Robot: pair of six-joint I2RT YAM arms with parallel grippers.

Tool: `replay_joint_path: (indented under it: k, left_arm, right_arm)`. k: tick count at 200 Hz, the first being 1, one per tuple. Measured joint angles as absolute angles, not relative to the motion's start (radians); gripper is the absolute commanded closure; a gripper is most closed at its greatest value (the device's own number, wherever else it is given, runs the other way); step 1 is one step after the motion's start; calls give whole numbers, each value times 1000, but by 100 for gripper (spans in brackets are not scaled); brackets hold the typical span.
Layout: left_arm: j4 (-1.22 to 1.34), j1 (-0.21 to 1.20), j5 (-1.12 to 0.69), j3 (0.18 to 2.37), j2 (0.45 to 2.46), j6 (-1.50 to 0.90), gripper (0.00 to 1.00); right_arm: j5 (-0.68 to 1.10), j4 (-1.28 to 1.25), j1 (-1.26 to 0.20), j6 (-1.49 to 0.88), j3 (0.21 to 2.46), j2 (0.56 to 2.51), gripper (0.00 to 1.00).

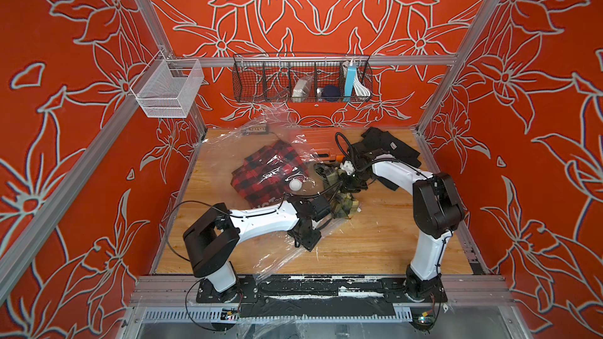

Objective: Place the folded shirt into the vacuum bag
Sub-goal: Adjust the vacuum bag at the center of the board, then open the vacuum bag at the center of the board.

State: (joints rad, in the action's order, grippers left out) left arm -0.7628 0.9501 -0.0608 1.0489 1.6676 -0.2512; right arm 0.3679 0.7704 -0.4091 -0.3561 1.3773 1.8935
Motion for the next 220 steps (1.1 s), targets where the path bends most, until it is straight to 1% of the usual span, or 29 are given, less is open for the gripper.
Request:
replay_joint_path:
  k: [15,40,64,81,98,137,146,161,179,193,220]
  left_arm:
    - [-763,955,-60,1054,1697,-239,41]
    - [-768,957,-37,1080,1730,-217,51]
    - [-768,957,-24,1102,1736,-207,54]
    - [-767,957,-25,1105,1736,-201,60]
    - [-765,957,-23,1105,1735,-197,71]
    - [-761,955,18,1099,1732,-194,75]
    - [-758,955,27,1093,1728,-194,79]
    - [-749,955,38,1084,1717,-193,91]
    - [-734,949,47,1069,1686,-188,100]
    - [-725,938,47,1055,1637,-195,100]
    - [-711,896,33,1041,1518,-199,100]
  right_arm:
    - [375,770,-405,-354,1376,1893,100]
    - [381,769,-400,-352,1375,1893,100]
    - [385,765,-398,-350,1371,1893,100]
    - [386,763,-397,-350,1369,1893,100]
    - [387,759,-397,-350,1367,1893,100]
    - [388,759,-397,-350,1367,1893,100]
    - [390,759,-397,-350,1367,1893,100]
    - [400,760,-394,-350,1365,1882,100]
    - [405,764,-390,-350,1351,1828,100]
    - [404,773,-385,-350,1339,1752,100]
    - [396,758,-379,-350,1298,1526,100]
